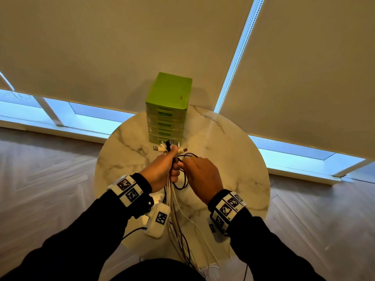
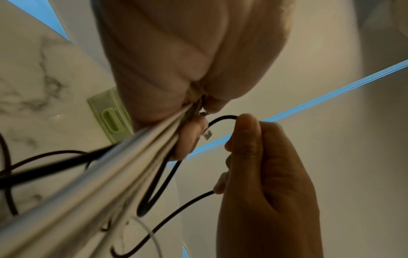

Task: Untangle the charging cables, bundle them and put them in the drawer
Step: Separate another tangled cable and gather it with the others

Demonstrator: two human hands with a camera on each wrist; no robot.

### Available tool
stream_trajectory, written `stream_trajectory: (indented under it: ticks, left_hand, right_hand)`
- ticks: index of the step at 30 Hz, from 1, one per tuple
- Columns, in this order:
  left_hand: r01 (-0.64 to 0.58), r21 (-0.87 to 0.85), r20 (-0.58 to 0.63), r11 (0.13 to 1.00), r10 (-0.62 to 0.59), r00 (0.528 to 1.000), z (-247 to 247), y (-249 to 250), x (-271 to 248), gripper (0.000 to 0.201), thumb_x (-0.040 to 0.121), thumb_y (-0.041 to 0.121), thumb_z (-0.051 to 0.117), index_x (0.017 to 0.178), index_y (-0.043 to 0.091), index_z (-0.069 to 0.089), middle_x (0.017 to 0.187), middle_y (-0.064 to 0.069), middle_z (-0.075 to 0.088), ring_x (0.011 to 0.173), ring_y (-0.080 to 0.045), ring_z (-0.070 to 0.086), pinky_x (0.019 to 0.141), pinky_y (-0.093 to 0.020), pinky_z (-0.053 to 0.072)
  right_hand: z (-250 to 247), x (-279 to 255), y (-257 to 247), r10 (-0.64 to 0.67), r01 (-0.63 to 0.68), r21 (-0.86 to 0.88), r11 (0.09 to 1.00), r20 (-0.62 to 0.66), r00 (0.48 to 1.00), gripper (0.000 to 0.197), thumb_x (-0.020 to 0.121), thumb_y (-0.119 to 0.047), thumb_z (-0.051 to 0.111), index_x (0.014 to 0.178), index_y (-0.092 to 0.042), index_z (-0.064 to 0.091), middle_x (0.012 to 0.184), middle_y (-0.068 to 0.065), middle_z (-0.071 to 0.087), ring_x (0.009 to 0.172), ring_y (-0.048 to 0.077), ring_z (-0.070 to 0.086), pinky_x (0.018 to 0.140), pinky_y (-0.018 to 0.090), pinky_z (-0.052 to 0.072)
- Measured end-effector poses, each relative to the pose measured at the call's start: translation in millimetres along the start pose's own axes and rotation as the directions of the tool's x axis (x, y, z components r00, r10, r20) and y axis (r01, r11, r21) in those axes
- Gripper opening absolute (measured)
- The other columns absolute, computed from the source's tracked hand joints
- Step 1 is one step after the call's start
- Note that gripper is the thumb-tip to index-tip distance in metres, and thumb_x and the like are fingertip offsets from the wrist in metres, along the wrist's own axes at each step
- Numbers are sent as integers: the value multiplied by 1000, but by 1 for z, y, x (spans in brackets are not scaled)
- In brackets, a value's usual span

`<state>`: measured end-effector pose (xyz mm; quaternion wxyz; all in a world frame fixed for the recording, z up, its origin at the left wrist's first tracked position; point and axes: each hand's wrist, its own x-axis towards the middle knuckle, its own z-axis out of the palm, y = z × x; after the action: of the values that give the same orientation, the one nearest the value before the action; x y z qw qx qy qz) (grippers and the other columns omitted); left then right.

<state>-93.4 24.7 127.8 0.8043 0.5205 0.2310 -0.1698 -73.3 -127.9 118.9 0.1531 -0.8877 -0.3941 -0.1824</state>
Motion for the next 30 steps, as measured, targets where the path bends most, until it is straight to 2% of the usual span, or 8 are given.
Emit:
stream_trajectory:
  ticks: [5, 7, 10, 15, 22, 25, 27, 30]
  left_hand:
    - [78, 44, 67, 996, -81, 994, -2, -4, -8, 50, 101, 60, 39, 76, 18, 51, 61, 4, 37, 50, -10, 28, 46, -23, 23]
    - [35, -15, 72, 999, -33, 997, 1, -4, -9, 40, 102, 53, 45, 82, 19, 53, 60, 5, 39, 49, -10, 30, 45, -24, 24]
    - [-65, -119, -48, 991, 60, 997, 6, -1, -7, 32, 103, 39, 52, 79, 18, 54, 61, 3, 43, 49, -10, 38, 49, -24, 32]
    - [-250, -325, -136, 912, 217, 967, -7, 8, -2, 26, 106, 33, 46, 85, 18, 51, 67, 1, 43, 57, -14, 42, 52, -27, 41]
    - [-424, -348, -250, 836, 353, 902, -45, 45, -5, 32, 106, 35, 45, 77, 22, 45, 53, 10, 33, 39, -5, 29, 40, -21, 30]
    - [-491, -184, -220, 851, 451, 865, -51, 42, -11, 31, 107, 32, 43, 78, 22, 45, 58, 10, 33, 44, -5, 26, 47, -22, 26]
    - [-533, -39, -178, 845, 519, 836, -43, 33, -12, 28, 108, 29, 42, 82, 22, 48, 61, 10, 33, 50, -6, 24, 54, -26, 21]
    - [-528, 104, -150, 843, 538, 830, -32, 20, -12, 23, 108, 30, 44, 86, 23, 51, 67, 8, 31, 59, -9, 24, 59, -31, 18]
  right_hand:
    - [3, -8, 7, -18, 15, -83, 996, -36, 999, 5, 95, -23, 60, 93, -20, 58, 71, -1, 54, 61, 22, 47, 61, 30, 25]
    - [4, -9, 0, -36, 36, -80, 996, 7, 999, 23, 103, -30, 45, 90, -19, 60, 72, -2, 57, 60, 21, 51, 60, 30, 28]
    - [0, -10, -17, 68, -98, 180, 979, 167, 984, 35, 107, -38, 32, 105, -17, 60, 73, -3, 62, 57, 19, 54, 54, 29, 32]
    - [-3, -32, -17, 109, -468, 635, 615, 520, 847, 44, 108, -45, 29, 81, -17, 52, 63, -4, 52, 56, 15, 49, 62, 35, 43]
    - [20, -97, 28, 92, -748, 475, 465, 814, 574, 45, 105, -49, 38, 72, -21, 49, 59, -8, 44, 51, 10, 38, 57, 26, 34]
    - [23, -91, 45, 237, -708, 368, 603, 764, 600, 37, 106, -44, 40, 76, -26, 52, 67, -13, 50, 57, 0, 45, 66, 24, 38]
    - [23, -72, 53, 332, -649, 273, 710, 684, 650, 43, 105, -47, 37, 78, -17, 50, 74, -2, 51, 66, 11, 47, 71, 32, 38]
    - [13, -41, 53, 506, -700, 296, 650, 518, 690, 41, 106, -42, 40, 75, -18, 48, 70, 1, 51, 70, 22, 47, 71, 35, 35]
